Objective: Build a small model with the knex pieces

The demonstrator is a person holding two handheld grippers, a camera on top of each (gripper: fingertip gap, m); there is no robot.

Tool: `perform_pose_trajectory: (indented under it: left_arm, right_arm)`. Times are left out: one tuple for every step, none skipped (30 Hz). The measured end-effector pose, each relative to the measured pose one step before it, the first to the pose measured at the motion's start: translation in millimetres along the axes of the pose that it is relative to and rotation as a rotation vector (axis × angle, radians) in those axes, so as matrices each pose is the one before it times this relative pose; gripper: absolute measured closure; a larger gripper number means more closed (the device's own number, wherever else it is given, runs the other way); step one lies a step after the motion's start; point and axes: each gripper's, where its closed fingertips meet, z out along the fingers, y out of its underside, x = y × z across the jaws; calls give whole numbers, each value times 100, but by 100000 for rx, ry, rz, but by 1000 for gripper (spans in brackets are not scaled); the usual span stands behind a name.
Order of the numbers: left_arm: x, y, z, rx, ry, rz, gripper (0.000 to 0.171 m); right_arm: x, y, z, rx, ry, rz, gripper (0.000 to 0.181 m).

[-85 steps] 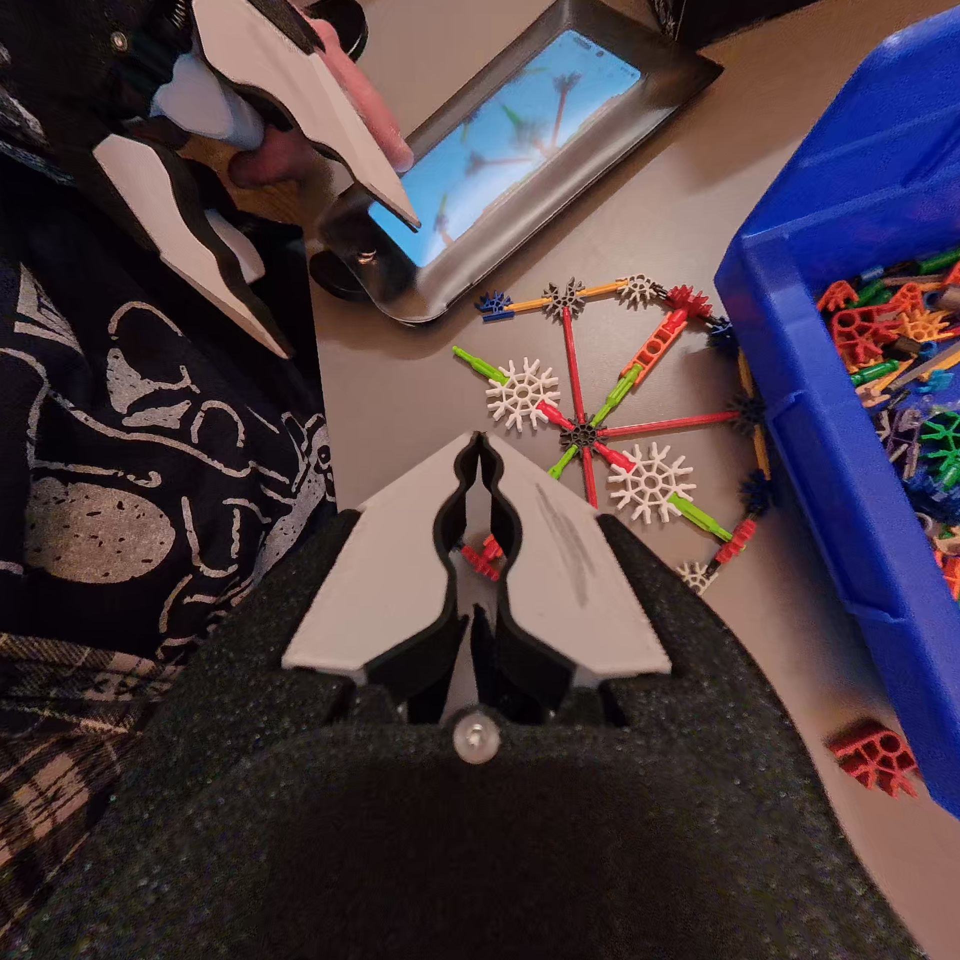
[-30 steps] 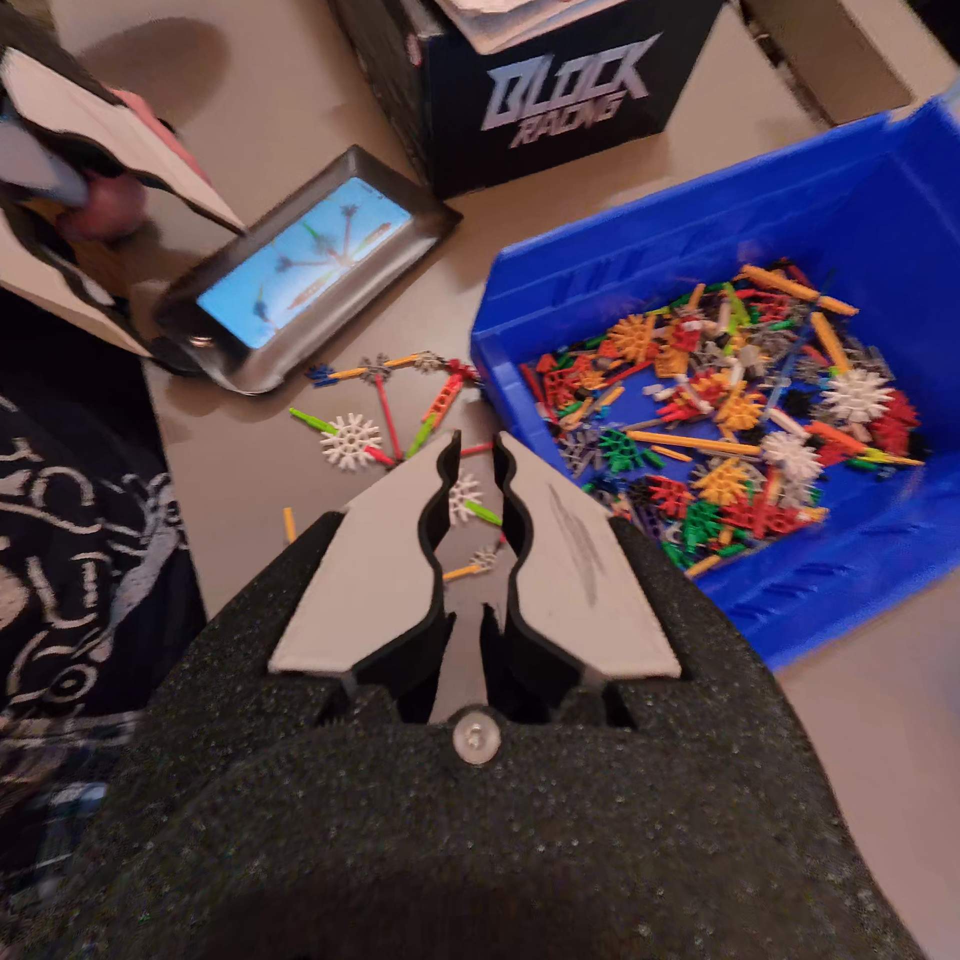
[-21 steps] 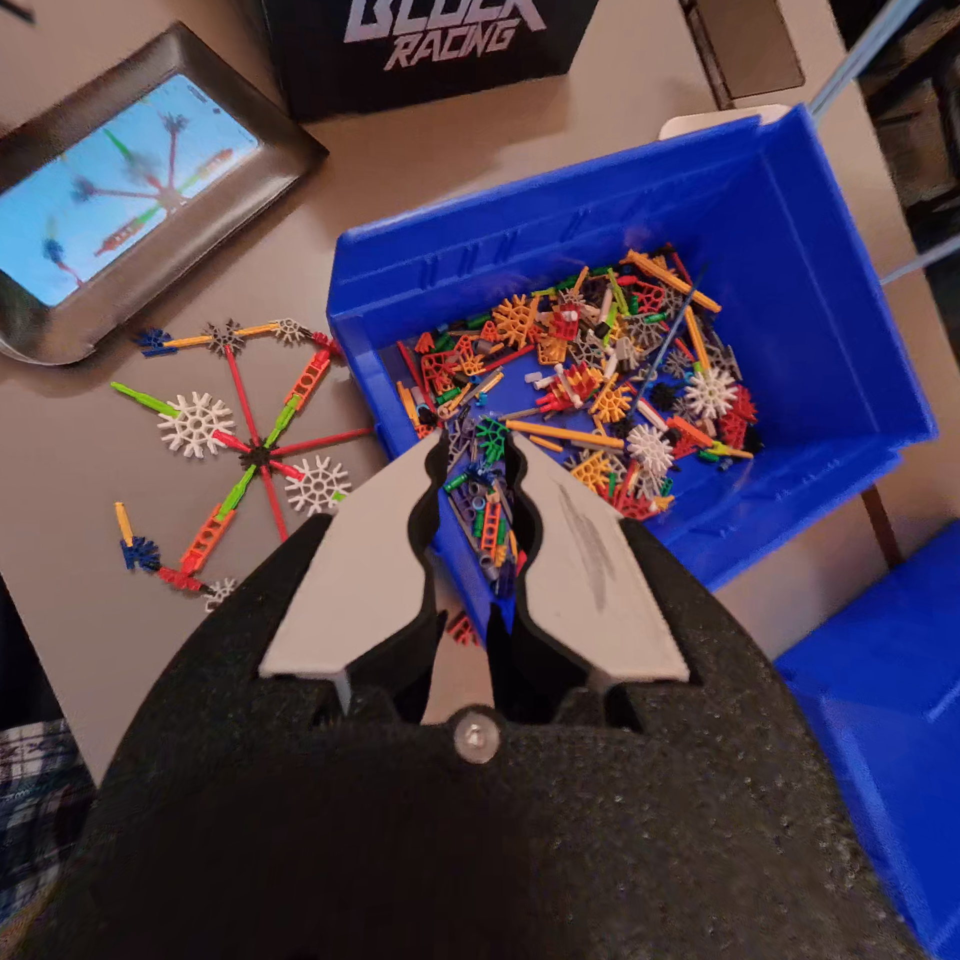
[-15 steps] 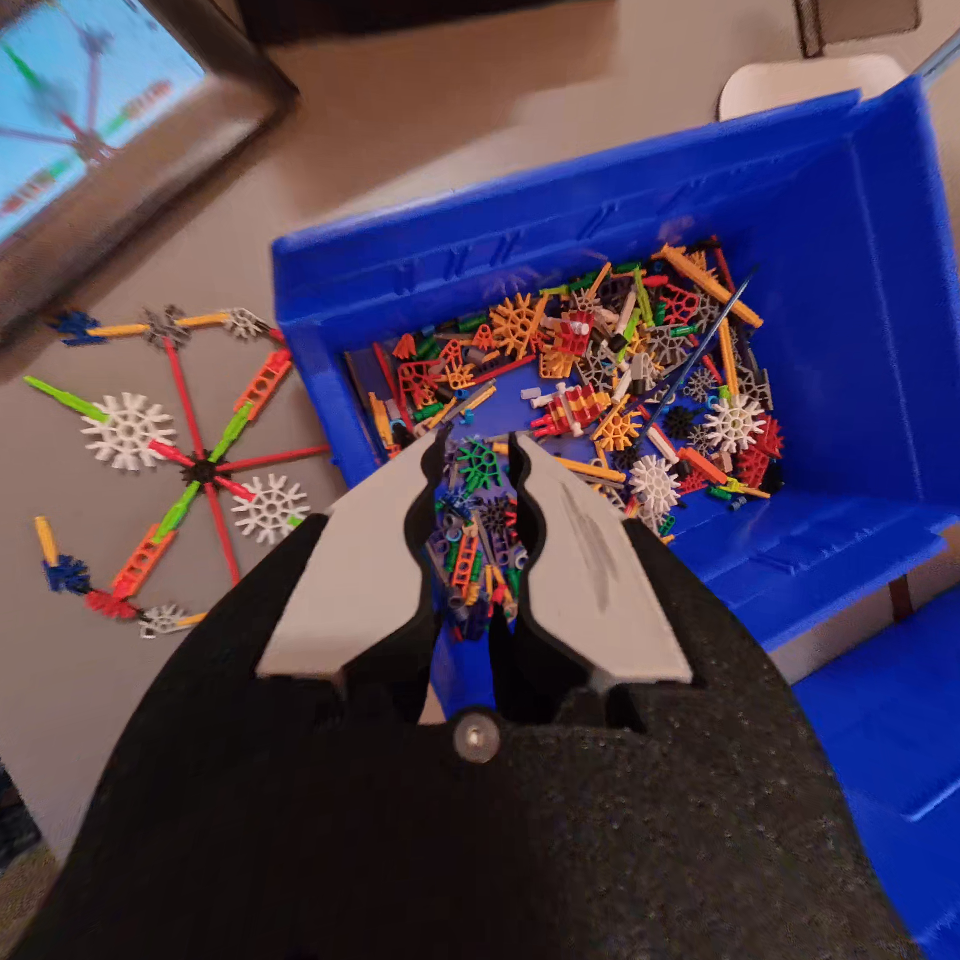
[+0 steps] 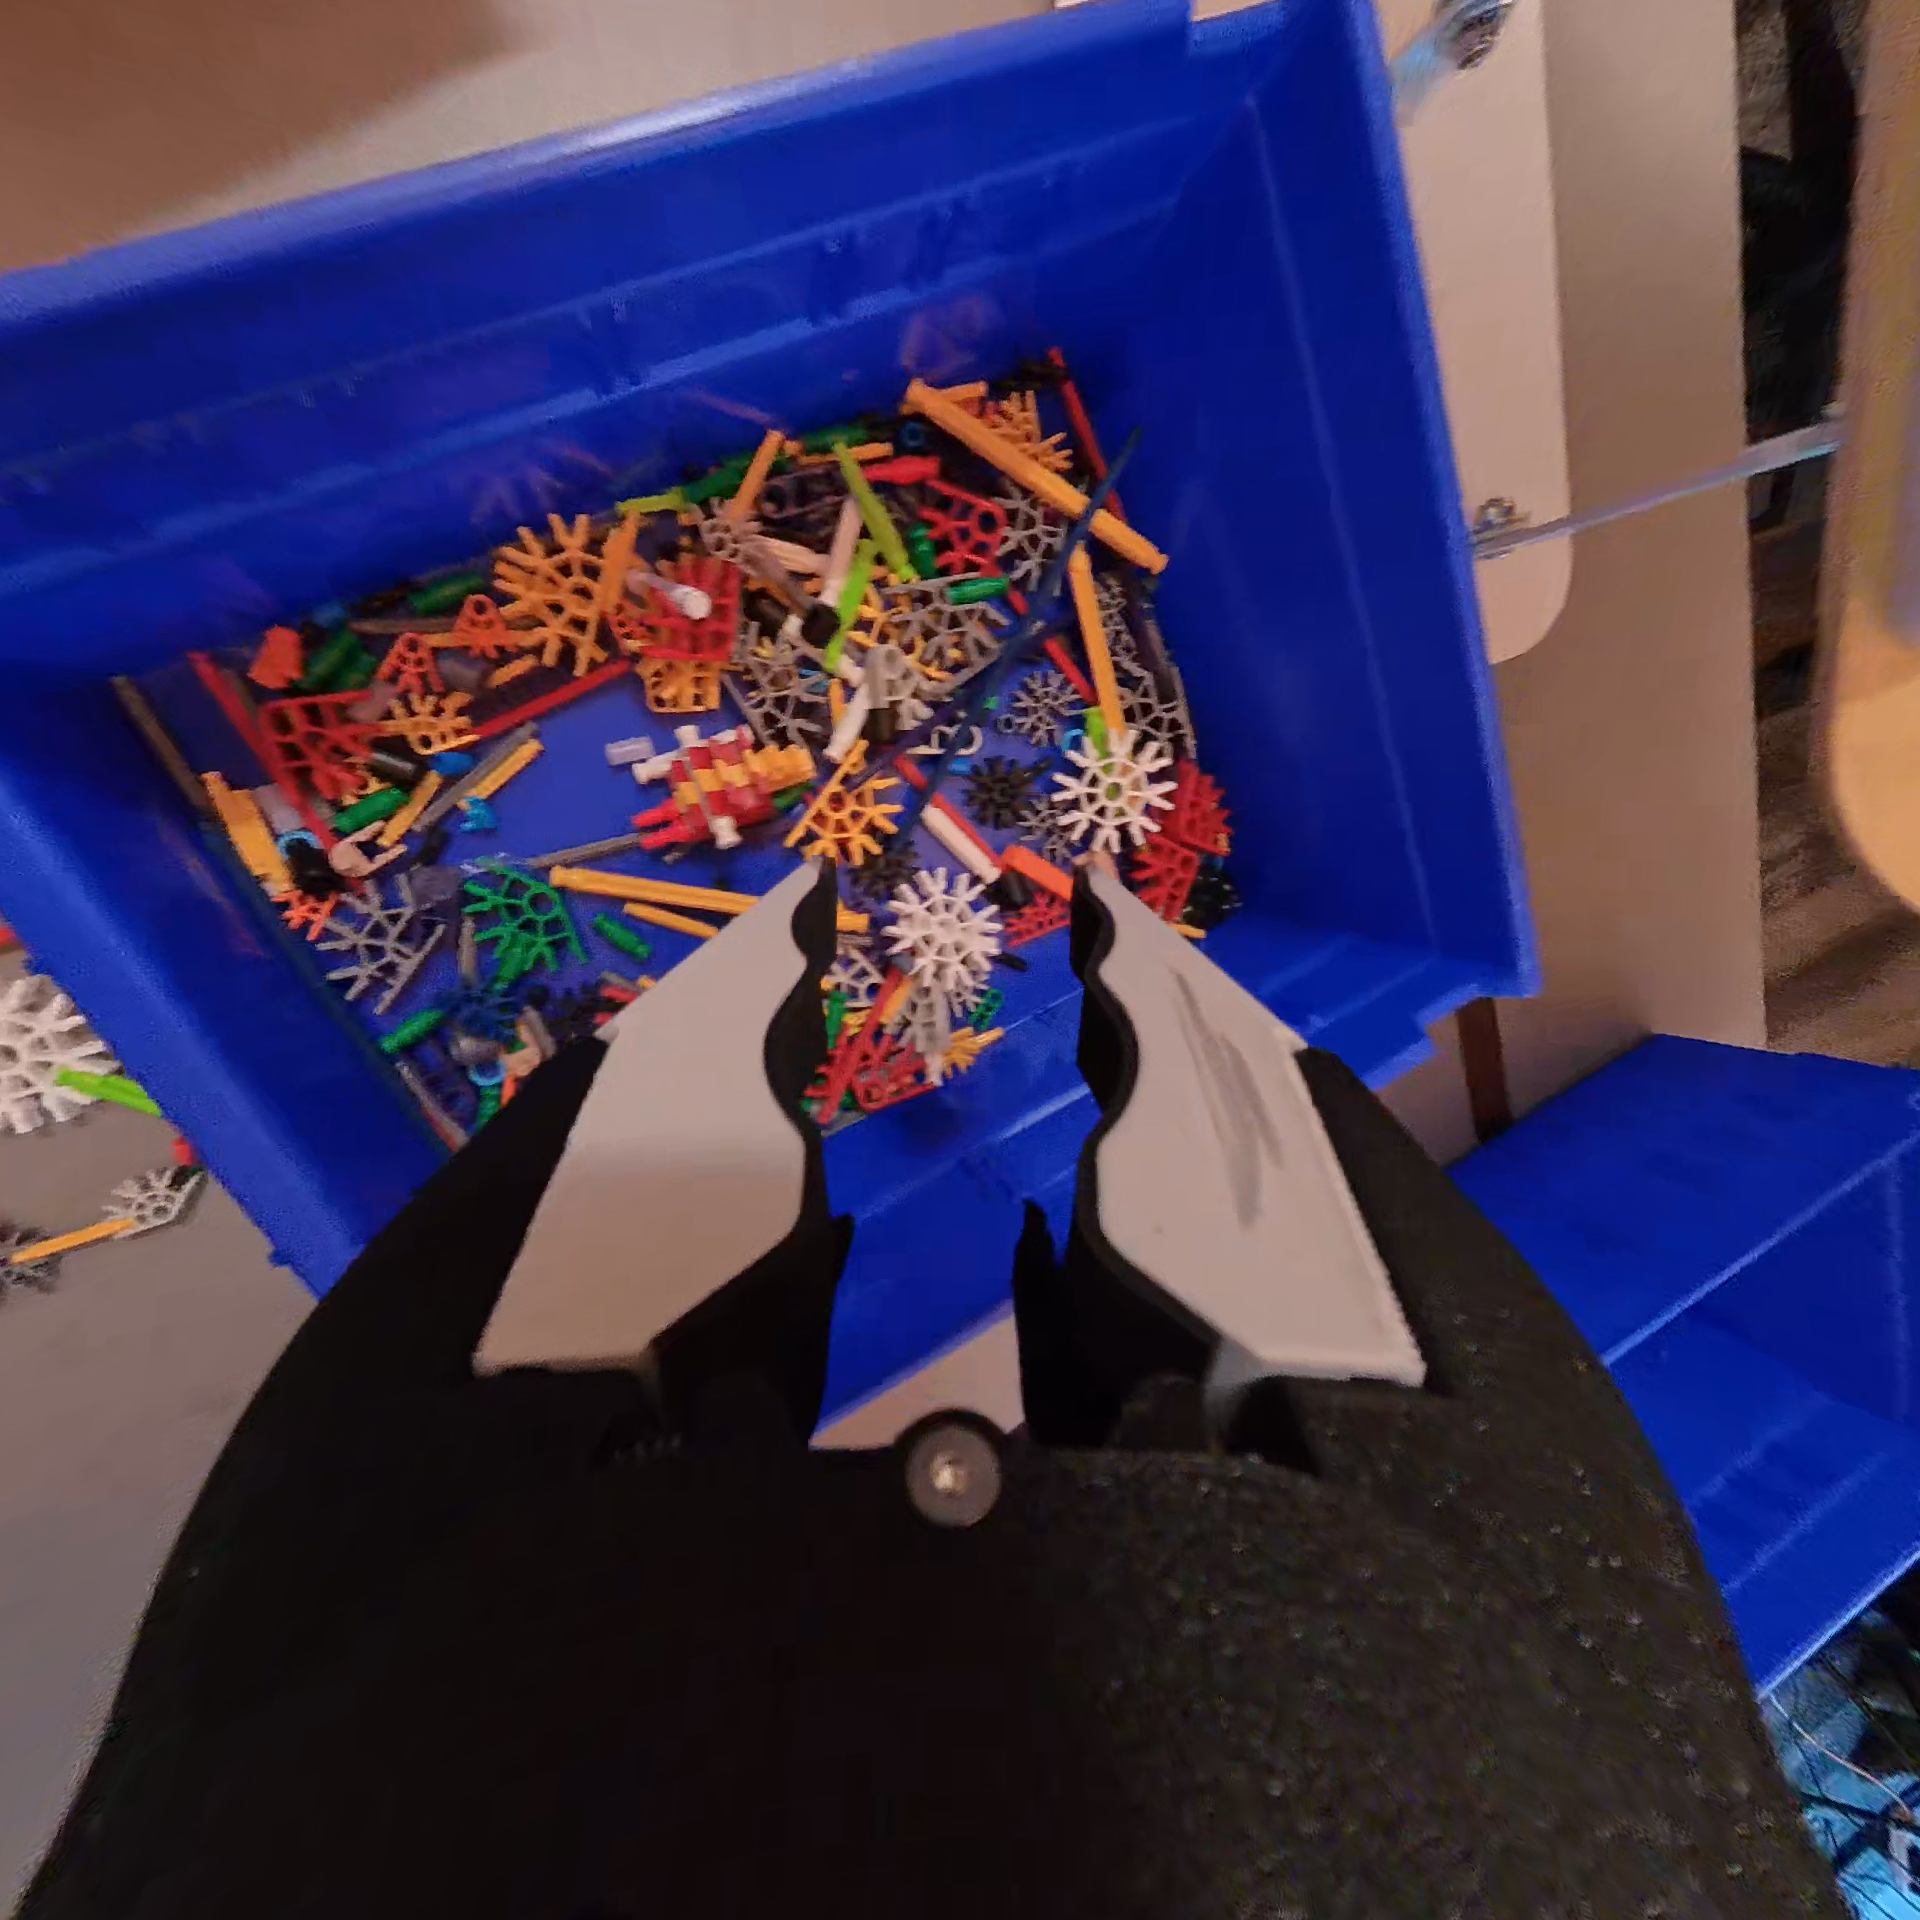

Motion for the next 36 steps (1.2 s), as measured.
perform_pose_trajectory:
  left_arm:
    - [-278,116,-152,394,-608,-1633,105]
    - [-178,117,-77,331,-53,-1857,105]
    - [-112,67,-26,329,18,-1386,105]
    - [-88,28,13,183,-99,-502,105]
    - [-27,48,68,60,155,-292,105]
    - [16,75,76,-43,248,-447,105]
    - [5,44,48,11,140,-207,105]
    - [-6,22,-5,87,33,65,105]
    - [-21,-23,-28,285,-110,12,105]
    - [-12,-43,-30,372,-13,-57,106]
    - [1,-42,-23,371,83,-155,106]
    - [-11,-17,-16,253,0,-99,106]
    - [-23,-14,9,126,-59,12,105]
    - [0,-22,-5,222,-43,41,105]
    - [-13,-64,-22,406,-79,74,105]
    - [-21,-91,-36,527,-142,120,105]
    - [-29,-91,-41,541,-168,82,105]
    - [-5,-88,-41,542,31,-55,105]
    - [-14,-91,-28,517,18,-183,105]
    - [-15,-104,-36,608,51,-111,105]
    - [13,-93,-23,592,197,-169,105]
    - [10,-85,-22,497,272,-308,105]
    - [17,-76,-10,472,227,-262,105]
    - [7,-94,-2,488,99,-119,105]
    - [12,-91,-15,510,55,-39,105]
    - [4,-93,-19,451,33,-10,105]
    - [8,-69,3,347,32,-34,105]
    - [-2,-45,11,265,26,-54,105]
    - [4,-63,14,300,-10,-53,105]
    - [-2,-44,19,269,43,-116,105]
    - [6,-32,33,168,55,-112,105]
    - [9,-19,41,79,69,-121,105]
    - [9,-22,34,88,50,-68,105]
    - [16,-23,38,139,32,33,105]
    - [29,-39,31,143,23,90,105]
    - [20,-22,42,91,-28,154,105]
  right_arm:
    - [431,-135,53,149,-317,-2,137]
    - [280,-100,132,-178,-743,-281,137]
    - [376,-112,237,-569,426,-411,138]
    - [366,-56,360,-1346,1099,-1232,138]
    - [130,-42,486,-1702,312,-1972,138]
    - [-30,-131,573,-1432,-606,-1831,139]
    - [-27,-154,651,-1538,-249,-2220,142]
    - [-26,-121,722,-2115,65,-2814,143]
    - [-76,-47,799,-2715,-454,-2408,143]
    - [26,-76,811,-2621,-223,-1951,144]
    - [320,-135,759,-2041,998,-869,152]
    - [155,-150,751,-1855,-626,737,156]
    - [-173,-173,739,-1425,-2988,1780,156]
    - [9,-71,701,-1664,-2242,2148,158]
    - [214,116,644,-2530,-937,1853,160]
    - [74,171,569,-2535,-1558,1491,159]
    - [36,74,422,-1593,-1692,1801,158]
    - [282,-35,308,-740,-149,1919,159]
    - [248,56,262,-1102,-252,1924,160]
    - [13,40,233,-916,-1493,1789,160]
    - [-112,-6,174,-466,-2025,1889,160]
    - [7,-3,138,-372,-1165,1398,161]
    - [203,80,142,-863,269,670,160]
    - [70,-20,164,-262,-299,575,160]
    - [-94,-109,192,535,-1587,1781,161]
    - [-105,6,255,-94,-2072,2112,163]
    - [37,-95,212,549,-1164,1624,165]
    - [184,-210,38,1302,-411,2060,165]
    - [105,-46,9,236,-926,1893,167]
    - [29,-4,6,-184,-1109,1048,167]
    - [-1,5,7,-199,-640,209,167]
    - [15,15,7,-44,-162,-472,167]
    - [10,21,10,-190,195,-898,167]
    - [-7,36,1,-210,563,-986,167]
    - [1,35,15,-289,1093,-1376,167]
    - [-3,34,6,-570,1594,-1363,167]
